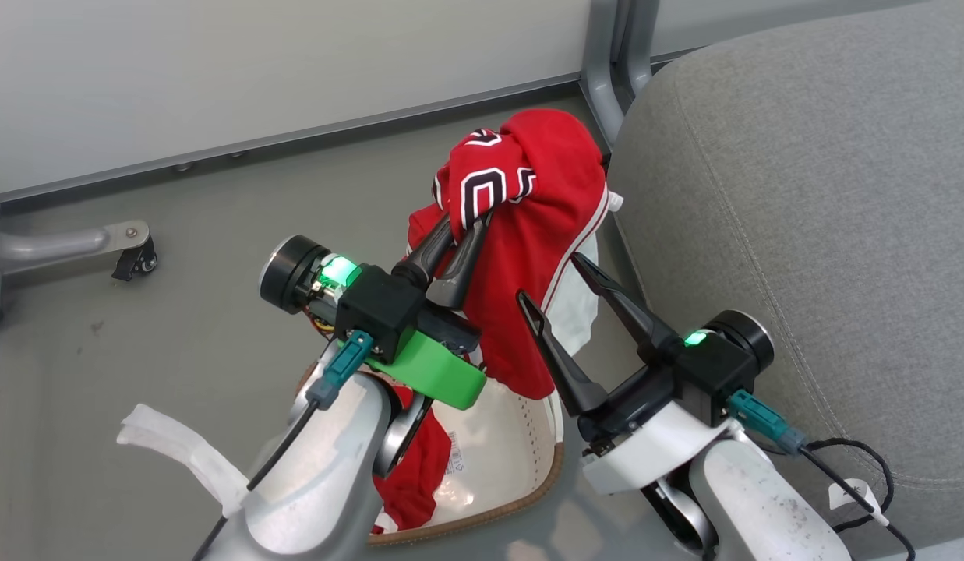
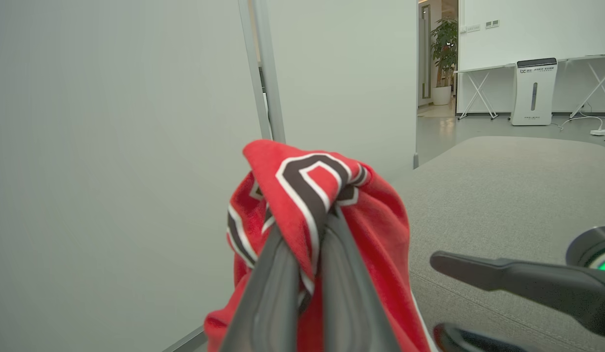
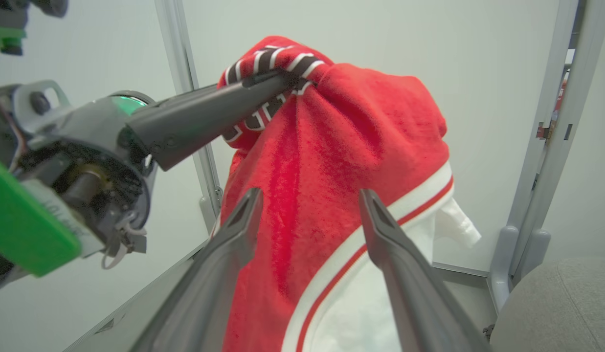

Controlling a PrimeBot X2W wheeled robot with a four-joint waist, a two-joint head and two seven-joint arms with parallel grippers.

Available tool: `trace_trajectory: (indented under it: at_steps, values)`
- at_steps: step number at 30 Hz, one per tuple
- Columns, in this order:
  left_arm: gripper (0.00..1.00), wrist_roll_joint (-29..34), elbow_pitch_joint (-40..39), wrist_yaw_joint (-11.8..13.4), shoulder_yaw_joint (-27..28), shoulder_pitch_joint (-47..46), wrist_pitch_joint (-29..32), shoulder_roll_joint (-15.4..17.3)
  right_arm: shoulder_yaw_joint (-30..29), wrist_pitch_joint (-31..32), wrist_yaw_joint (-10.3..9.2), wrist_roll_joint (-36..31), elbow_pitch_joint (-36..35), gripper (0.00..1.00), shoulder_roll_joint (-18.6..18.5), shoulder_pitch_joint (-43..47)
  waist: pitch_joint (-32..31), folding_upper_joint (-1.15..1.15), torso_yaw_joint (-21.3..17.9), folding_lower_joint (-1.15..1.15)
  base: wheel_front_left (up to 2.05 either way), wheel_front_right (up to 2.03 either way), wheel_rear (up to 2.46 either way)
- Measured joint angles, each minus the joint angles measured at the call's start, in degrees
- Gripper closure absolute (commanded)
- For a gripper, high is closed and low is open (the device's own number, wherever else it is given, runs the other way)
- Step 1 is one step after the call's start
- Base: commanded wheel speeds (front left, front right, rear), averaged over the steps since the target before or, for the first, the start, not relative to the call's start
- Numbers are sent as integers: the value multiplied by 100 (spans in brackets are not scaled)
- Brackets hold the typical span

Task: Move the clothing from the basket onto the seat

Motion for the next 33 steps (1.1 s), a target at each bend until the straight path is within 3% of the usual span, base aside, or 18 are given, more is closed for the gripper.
trace_trajectory:
  at_steps: [8,20,33]
  values:
    - [100,-115,-68,162,-240,-122,0,-4,205,0,0,22,344,0,23,-52,80,0,-13,0,0,0,0]
    - [100,-561,-304,797,-821,-255,0,-10,180,0,0,62,687,0,32,-361,245,0,62,0,0,0,0]
    - [100,-1009,-544,1105,-1397,-498,0,-10,164,0,0,684,1529,0,33,-990,443,0,170,0,0,0,0]
